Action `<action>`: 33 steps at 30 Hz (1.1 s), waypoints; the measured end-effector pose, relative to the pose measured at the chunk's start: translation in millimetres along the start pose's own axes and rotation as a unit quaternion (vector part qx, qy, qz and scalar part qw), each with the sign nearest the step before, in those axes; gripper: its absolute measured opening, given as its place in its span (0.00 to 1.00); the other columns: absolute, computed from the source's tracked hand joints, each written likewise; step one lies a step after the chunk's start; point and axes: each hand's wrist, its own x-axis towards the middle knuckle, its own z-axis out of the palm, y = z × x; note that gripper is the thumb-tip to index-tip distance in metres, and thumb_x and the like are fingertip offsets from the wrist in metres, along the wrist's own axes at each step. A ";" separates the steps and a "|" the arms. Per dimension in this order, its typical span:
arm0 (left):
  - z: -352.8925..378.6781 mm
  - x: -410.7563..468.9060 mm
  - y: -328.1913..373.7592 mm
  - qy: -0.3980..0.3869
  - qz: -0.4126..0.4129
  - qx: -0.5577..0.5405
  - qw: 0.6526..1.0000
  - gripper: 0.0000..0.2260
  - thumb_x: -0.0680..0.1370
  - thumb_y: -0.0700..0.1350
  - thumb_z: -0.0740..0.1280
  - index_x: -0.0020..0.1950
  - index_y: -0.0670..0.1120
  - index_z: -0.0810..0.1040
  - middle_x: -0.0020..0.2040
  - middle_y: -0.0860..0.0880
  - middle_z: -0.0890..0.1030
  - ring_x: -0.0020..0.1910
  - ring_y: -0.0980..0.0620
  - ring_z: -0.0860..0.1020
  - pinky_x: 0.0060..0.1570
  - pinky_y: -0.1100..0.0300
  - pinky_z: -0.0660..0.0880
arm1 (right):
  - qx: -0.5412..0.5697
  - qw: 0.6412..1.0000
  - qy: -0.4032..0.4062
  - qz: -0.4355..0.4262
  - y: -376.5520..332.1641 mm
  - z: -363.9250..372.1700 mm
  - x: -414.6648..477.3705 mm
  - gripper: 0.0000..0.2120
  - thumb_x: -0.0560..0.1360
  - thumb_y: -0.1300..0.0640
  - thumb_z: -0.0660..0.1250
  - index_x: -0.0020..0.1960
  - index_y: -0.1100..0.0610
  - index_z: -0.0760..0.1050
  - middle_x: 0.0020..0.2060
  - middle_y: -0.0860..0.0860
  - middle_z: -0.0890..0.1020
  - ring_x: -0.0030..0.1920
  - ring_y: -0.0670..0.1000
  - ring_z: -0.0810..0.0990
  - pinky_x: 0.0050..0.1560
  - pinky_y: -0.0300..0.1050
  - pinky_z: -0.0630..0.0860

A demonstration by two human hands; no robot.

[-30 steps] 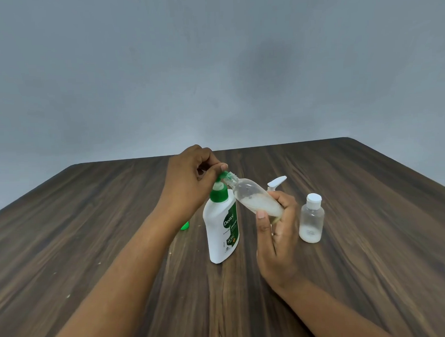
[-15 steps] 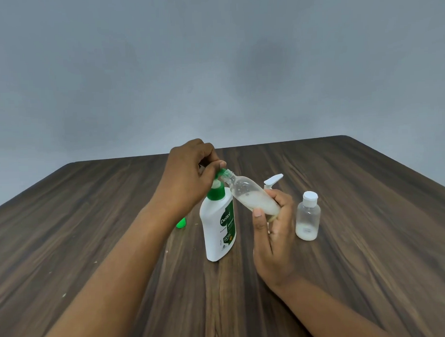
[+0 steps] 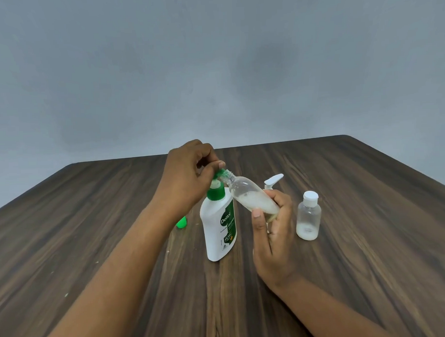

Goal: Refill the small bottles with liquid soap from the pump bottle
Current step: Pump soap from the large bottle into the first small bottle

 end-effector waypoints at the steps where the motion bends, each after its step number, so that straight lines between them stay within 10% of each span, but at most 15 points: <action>1: 1.1 -0.9 -0.5 0.005 0.000 -0.003 1.000 0.07 0.73 0.40 0.70 0.35 0.44 0.78 0.35 0.48 0.77 0.36 0.53 0.74 0.37 0.67 0.67 | -0.001 1.000 0.001 0.002 0.8 -0.1 -0.5 0.11 0.78 0.55 0.57 0.60 0.48 0.63 0.50 0.33 0.70 0.44 0.41 0.73 0.44 0.30 0.70; 33: -1.8 -1.5 0.6 0.006 0.001 -0.016 1.000 0.08 0.73 0.40 0.71 0.34 0.47 0.78 0.34 0.50 0.78 0.37 0.55 0.75 0.37 0.68 0.69 | 0.000 1.000 -0.003 0.002 0.8 0.2 -0.1 0.11 0.78 0.56 0.57 0.60 0.54 0.65 0.51 0.32 0.71 0.46 0.38 0.73 0.46 0.28 0.69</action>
